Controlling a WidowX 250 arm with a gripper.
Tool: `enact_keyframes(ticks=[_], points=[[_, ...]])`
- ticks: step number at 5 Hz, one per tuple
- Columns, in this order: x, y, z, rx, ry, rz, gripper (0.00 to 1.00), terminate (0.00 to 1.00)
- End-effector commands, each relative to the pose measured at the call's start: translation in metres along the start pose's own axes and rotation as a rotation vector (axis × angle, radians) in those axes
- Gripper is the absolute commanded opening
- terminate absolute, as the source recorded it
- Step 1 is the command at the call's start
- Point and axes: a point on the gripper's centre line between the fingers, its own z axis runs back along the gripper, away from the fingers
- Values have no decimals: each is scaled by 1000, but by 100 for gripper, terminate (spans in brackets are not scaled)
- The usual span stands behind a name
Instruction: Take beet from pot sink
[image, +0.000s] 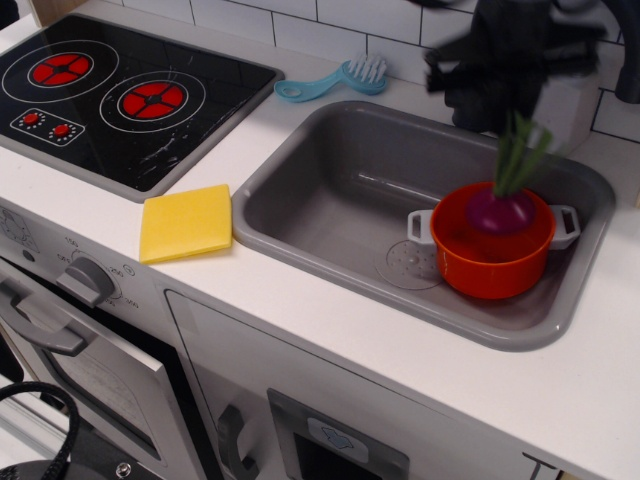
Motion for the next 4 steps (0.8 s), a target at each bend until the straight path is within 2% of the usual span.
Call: enact_keyframes(ticks=[1, 2, 3, 4], points=[[31, 53, 24, -12, -76, 44, 0, 0], [41, 79, 12, 31, -57, 36, 0, 0], [42, 95, 2, 49, -46, 7, 0, 0], [47, 108, -15, 100, -44, 9, 0, 0]])
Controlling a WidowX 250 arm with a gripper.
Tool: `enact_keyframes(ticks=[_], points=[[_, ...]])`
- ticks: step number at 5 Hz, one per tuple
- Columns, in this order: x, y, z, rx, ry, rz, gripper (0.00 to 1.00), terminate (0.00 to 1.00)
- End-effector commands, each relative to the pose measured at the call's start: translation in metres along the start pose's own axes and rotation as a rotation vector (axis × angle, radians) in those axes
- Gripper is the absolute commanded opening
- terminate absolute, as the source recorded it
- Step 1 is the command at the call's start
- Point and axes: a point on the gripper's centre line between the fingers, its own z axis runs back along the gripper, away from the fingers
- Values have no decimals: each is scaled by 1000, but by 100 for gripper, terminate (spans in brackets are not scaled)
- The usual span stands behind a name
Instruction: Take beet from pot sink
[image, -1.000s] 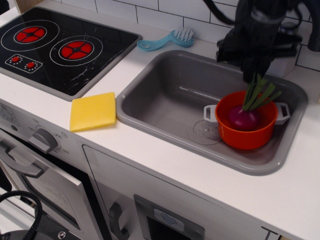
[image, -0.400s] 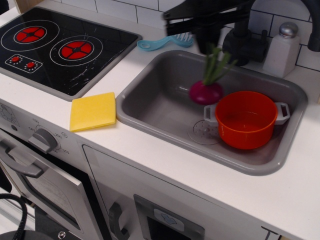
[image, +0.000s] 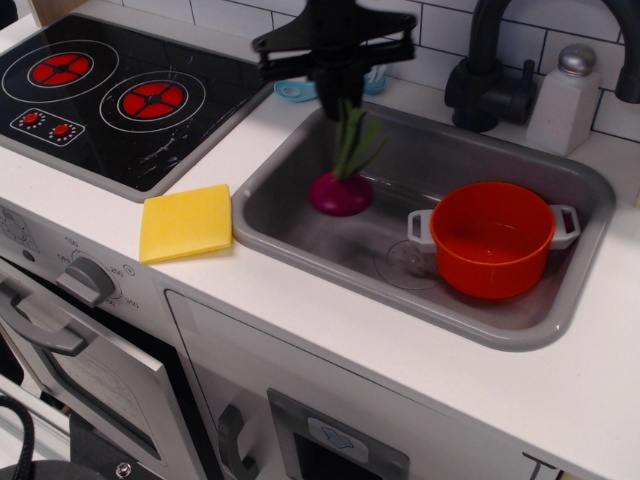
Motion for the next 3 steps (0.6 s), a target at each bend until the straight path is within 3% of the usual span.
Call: enact_keyframes(ticks=[1, 2, 3], points=[[16, 18, -25, 93, -38, -11, 0, 0], [13, 20, -24, 110, -3, -28, 100, 0], [13, 18, -16, 103, 3, 1, 100, 0]])
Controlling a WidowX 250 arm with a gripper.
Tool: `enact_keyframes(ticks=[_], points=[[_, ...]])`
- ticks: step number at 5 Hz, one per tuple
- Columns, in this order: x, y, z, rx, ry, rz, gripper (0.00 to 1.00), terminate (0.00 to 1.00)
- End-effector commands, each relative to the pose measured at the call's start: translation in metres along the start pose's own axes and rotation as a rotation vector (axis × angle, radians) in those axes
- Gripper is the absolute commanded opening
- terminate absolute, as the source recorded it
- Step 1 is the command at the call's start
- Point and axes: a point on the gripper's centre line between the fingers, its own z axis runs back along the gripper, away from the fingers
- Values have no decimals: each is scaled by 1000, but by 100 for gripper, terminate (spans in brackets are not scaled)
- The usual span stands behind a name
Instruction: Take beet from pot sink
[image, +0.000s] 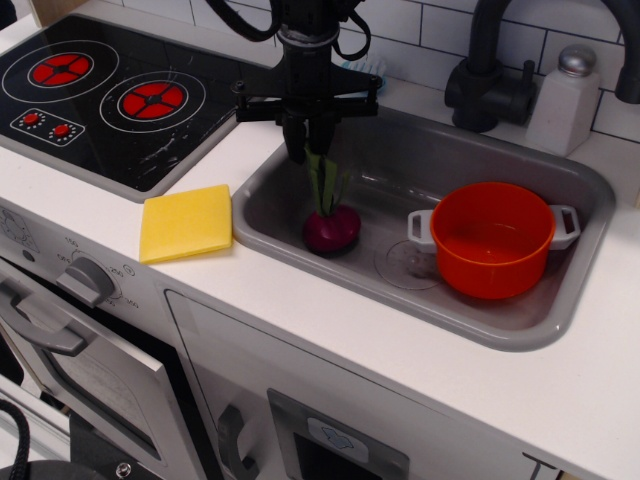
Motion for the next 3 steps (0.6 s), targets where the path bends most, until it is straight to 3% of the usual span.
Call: enact_keyframes(ticks=[1, 2, 3], points=[[12, -1, 46, -46, -47, 63, 100, 0], [8, -1, 61, -54, -58, 56, 100, 0], [8, -1, 61, -54, -58, 56, 100, 100]])
